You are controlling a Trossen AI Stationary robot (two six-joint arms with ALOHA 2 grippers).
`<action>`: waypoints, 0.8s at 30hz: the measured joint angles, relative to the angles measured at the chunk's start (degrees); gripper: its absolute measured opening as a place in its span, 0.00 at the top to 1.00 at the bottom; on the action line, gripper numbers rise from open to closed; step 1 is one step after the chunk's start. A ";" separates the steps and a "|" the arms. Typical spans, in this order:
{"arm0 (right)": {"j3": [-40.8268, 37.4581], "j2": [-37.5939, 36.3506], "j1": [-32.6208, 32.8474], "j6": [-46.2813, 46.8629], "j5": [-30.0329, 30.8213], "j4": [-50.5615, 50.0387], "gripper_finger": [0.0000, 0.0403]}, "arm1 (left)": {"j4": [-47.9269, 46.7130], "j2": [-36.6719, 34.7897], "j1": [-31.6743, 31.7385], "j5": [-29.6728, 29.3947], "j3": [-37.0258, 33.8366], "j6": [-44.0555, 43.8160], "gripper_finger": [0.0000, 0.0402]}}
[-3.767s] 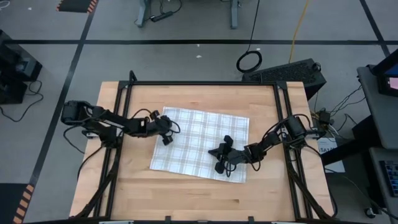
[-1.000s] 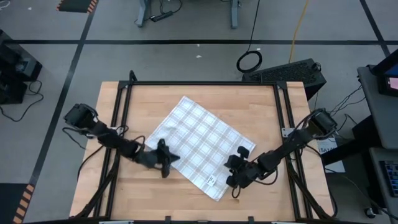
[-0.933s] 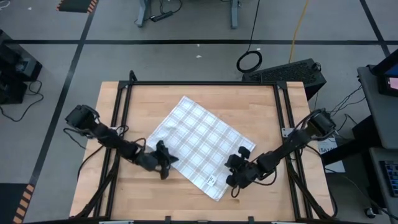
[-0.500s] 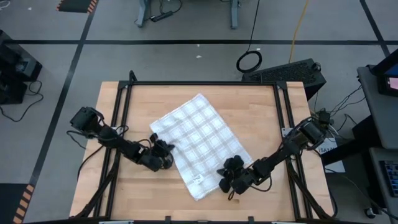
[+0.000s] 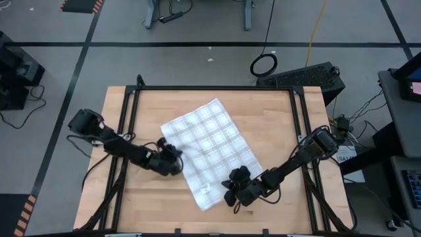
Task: Roll towel
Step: Fold the brown checkered towel
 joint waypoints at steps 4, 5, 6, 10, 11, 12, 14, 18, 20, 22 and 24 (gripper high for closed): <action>0.07 -3.64 -1.97 -6.02 -4.15 -3.75 0.99 | 0.06 -5.02 -3.15 3.46 -0.13 -0.36 0.94; 0.04 -4.84 -2.52 -7.75 -4.18 -5.05 0.99 | 0.33 -6.20 -3.80 3.45 -0.06 -0.40 0.94; 0.06 -6.18 -3.02 -9.64 -4.10 -6.98 0.99 | 0.26 -7.39 -4.44 3.24 -0.04 -0.42 0.94; 0.10 -11.36 -4.93 -16.63 -3.56 -17.14 0.99 | 1.00 -9.30 -5.65 1.92 -0.01 -4.98 0.94; 0.11 -12.31 -5.34 -17.74 -3.61 -20.38 0.99 | 1.04 -9.35 -5.62 1.53 -0.04 -6.56 0.94; 0.11 -13.07 -5.81 -18.48 -3.63 -23.75 0.99 | 0.72 -9.07 -5.58 1.54 -0.04 -8.01 0.94; 0.09 -14.07 -6.78 -18.71 -3.82 -30.05 0.99 | -3.12 -8.59 -5.40 1.59 -0.04 -11.47 0.94; -0.15 -13.92 -7.02 -14.26 -4.15 -38.67 0.99 | -12.64 -7.10 -3.48 1.39 -0.07 -18.71 0.94; -1.19 -13.73 -6.48 -10.86 -5.25 -38.73 0.99 | -14.29 -6.01 -2.05 0.28 -0.25 -19.97 0.94; -2.70 -13.46 -5.83 -6.87 -6.69 -38.09 0.99 | -14.05 -5.15 -0.42 -0.71 -0.94 -19.77 0.94; -4.01 -13.28 -4.68 -2.14 -7.12 -36.24 0.99 | -13.79 -5.01 1.14 -1.60 -1.30 -17.65 0.94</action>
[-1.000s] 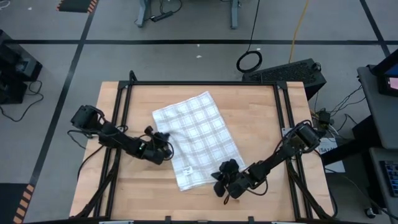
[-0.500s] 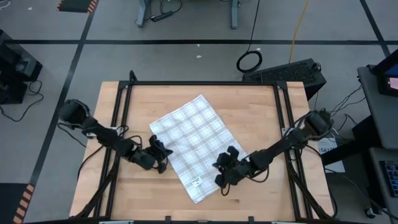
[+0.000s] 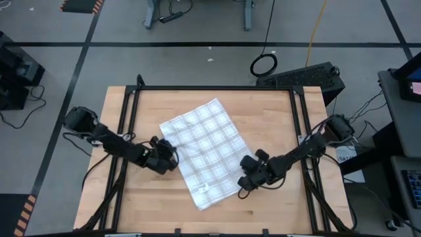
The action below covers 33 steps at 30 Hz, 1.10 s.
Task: Roll towel
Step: Fold the brown checkered towel
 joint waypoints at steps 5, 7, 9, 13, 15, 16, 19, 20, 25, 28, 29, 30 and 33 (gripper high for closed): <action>-1.20 1.68 3.68 8.75 -0.14 8.15 0.99 | 1.27 -0.17 4.58 -1.81 -0.23 9.29 0.94; -1.22 3.10 4.93 10.89 0.30 13.25 0.99 | 1.31 -0.11 7.22 -2.62 -0.22 12.23 0.94; -1.22 4.58 6.00 12.14 0.87 17.92 0.99 | 1.20 -0.11 9.77 -3.64 -0.26 14.71 0.94; -1.09 6.71 7.11 12.48 2.49 25.06 0.99 | 1.58 -0.35 13.16 -3.87 0.12 18.77 0.94; -0.71 6.74 7.22 11.47 3.28 25.89 0.99 | 1.59 -1.08 13.30 -1.22 1.04 21.65 0.94; -0.51 6.49 7.25 10.53 3.13 25.61 0.99 | 1.61 -1.68 13.10 1.04 1.47 23.02 0.94; 0.67 5.36 7.25 6.81 2.90 24.12 0.99 | 1.63 -3.68 11.96 7.51 2.39 25.33 0.94; 1.08 4.92 7.27 5.06 2.88 24.10 0.99 | 1.46 -4.54 11.44 8.81 2.62 25.75 0.94; 2.88 2.61 8.20 -3.78 -1.83 20.37 0.99 | 3.16 -8.10 7.30 15.26 3.04 25.90 0.94; 3.45 1.89 10.17 -6.46 -2.68 15.62 0.99 | 7.57 -8.79 2.53 20.69 3.00 25.80 0.94; 3.48 1.93 11.09 -6.81 -2.55 14.14 0.99 | 10.39 -8.43 0.51 21.78 3.04 25.48 0.94; 3.40 1.95 11.95 -6.93 -2.33 12.66 0.99 | 12.53 -8.09 -1.48 22.19 3.07 24.78 0.94; 3.48 2.54 14.14 -4.56 -1.25 10.30 0.99 | 18.02 -6.47 -7.55 22.12 3.07 22.83 0.94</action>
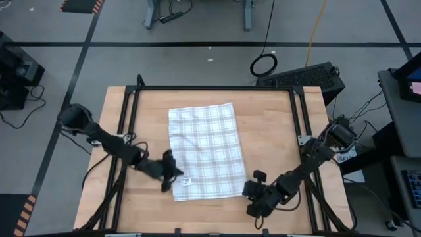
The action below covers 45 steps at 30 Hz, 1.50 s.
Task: Roll towel
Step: Fold the brown checkered towel
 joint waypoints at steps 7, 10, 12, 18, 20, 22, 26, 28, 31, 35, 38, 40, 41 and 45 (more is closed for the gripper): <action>-0.09 2.82 3.89 8.13 7.66 -1.32 0.99 | 1.55 6.70 -8.60 -6.18 0.00 -6.51 0.94; -0.11 4.39 4.49 10.17 7.52 1.23 0.99 | 1.09 9.69 -9.31 -6.74 0.00 -7.52 0.94; -0.09 5.50 4.70 10.81 7.50 4.61 0.99 | 1.20 11.20 -9.29 -7.06 0.02 -7.57 0.94; -0.09 7.00 5.12 10.85 7.37 13.03 0.99 | -1.95 11.39 -9.33 -6.34 0.22 -8.46 0.94; -0.09 7.01 5.10 10.68 7.59 14.89 0.99 | -3.55 10.11 -9.60 -3.73 0.18 -7.86 0.94; 0.19 7.01 5.06 9.58 7.63 15.91 0.99 | -5.35 8.43 -10.18 -1.30 0.16 -7.27 0.94; 2.77 7.01 5.06 5.02 7.56 14.52 0.99 | -9.01 4.31 -11.34 0.01 -0.09 -5.94 0.94; 4.27 7.01 5.06 1.65 7.53 13.00 0.99 | -10.29 2.18 -11.85 0.13 -0.12 -5.81 0.94; 6.59 7.01 5.09 -4.04 7.42 10.22 0.99 | -11.17 -0.38 -12.29 -0.84 -0.11 -5.84 0.94; 7.58 7.01 5.59 -9.22 7.39 6.11 0.99 | -10.79 -1.91 -13.26 -2.17 -0.11 -6.02 0.94; 7.65 7.01 5.99 -10.58 6.15 3.46 0.99 | -9.74 -1.95 -14.59 -5.16 -0.11 -7.32 0.94; 7.65 7.01 6.35 -11.28 4.74 1.32 0.99 | -7.52 -1.93 -15.56 -7.56 -0.11 -7.50 0.94; 7.65 7.01 6.60 -11.85 4.54 0.67 0.99 | -6.45 -1.93 -16.19 -8.69 -0.11 -7.51 0.94; 7.65 7.01 7.41 -16.35 4.81 -1.11 0.97 | -3.44 -1.93 -18.09 -13.04 -0.09 -7.30 0.94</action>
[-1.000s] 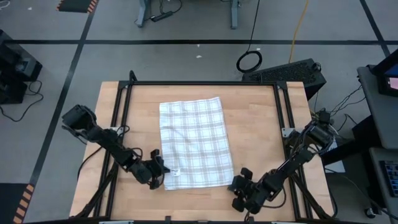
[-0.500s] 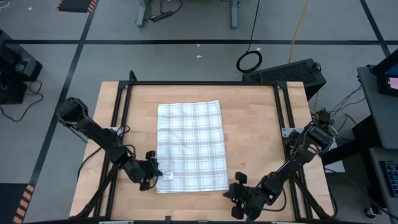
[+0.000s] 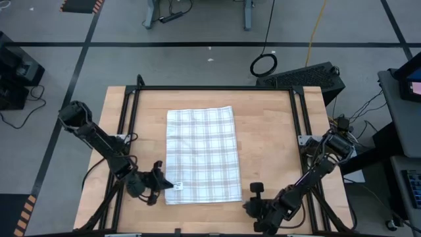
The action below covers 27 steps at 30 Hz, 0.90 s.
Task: Roll towel
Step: Fold the brown checkered towel
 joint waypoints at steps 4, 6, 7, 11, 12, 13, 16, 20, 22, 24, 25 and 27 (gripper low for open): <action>0.00 0.03 0.32 -3.50 3.31 -0.19 0.88 | -0.01 0.00 -0.97 -4.41 0.02 -0.04 0.94; 0.00 0.27 0.26 -3.87 5.24 -1.18 0.81 | -0.06 0.00 -0.97 -5.78 0.02 -0.01 0.94; 0.00 0.37 0.26 -3.81 6.19 -1.91 0.78 | -0.06 0.00 -0.97 -6.33 0.02 0.21 0.94; 0.00 0.39 0.16 -0.56 10.98 -4.63 0.64 | -0.06 0.00 -0.95 -8.65 0.02 1.60 0.94; -0.01 0.39 0.14 0.43 12.06 -5.16 0.62 | -0.06 0.00 -0.93 -9.24 0.02 1.81 0.94; -0.02 0.39 0.13 1.20 13.02 -5.24 0.60 | -0.10 0.00 -0.93 -9.84 0.02 1.82 0.94; -0.02 0.39 0.11 2.51 13.54 -4.87 0.57 | -0.21 0.00 -0.93 -10.61 0.02 1.77 0.94; -0.02 0.39 0.13 5.25 13.34 -4.62 0.57 | -0.23 0.00 -0.93 -12.35 0.02 1.74 0.94; -0.02 0.39 0.13 6.11 13.11 -4.39 0.57 | -0.51 0.00 -0.80 -14.73 0.04 1.34 0.94; -0.02 0.39 0.13 6.60 13.09 -3.31 0.57 | -1.62 0.00 -0.49 -18.96 0.08 -1.47 0.94; -0.02 0.39 0.13 6.63 13.08 -2.60 0.57 | -2.69 0.00 -0.09 -21.51 0.09 -3.71 0.94; -0.02 0.39 0.13 6.96 13.42 -0.58 0.57 | -5.34 0.00 1.32 -25.60 0.09 -8.65 0.94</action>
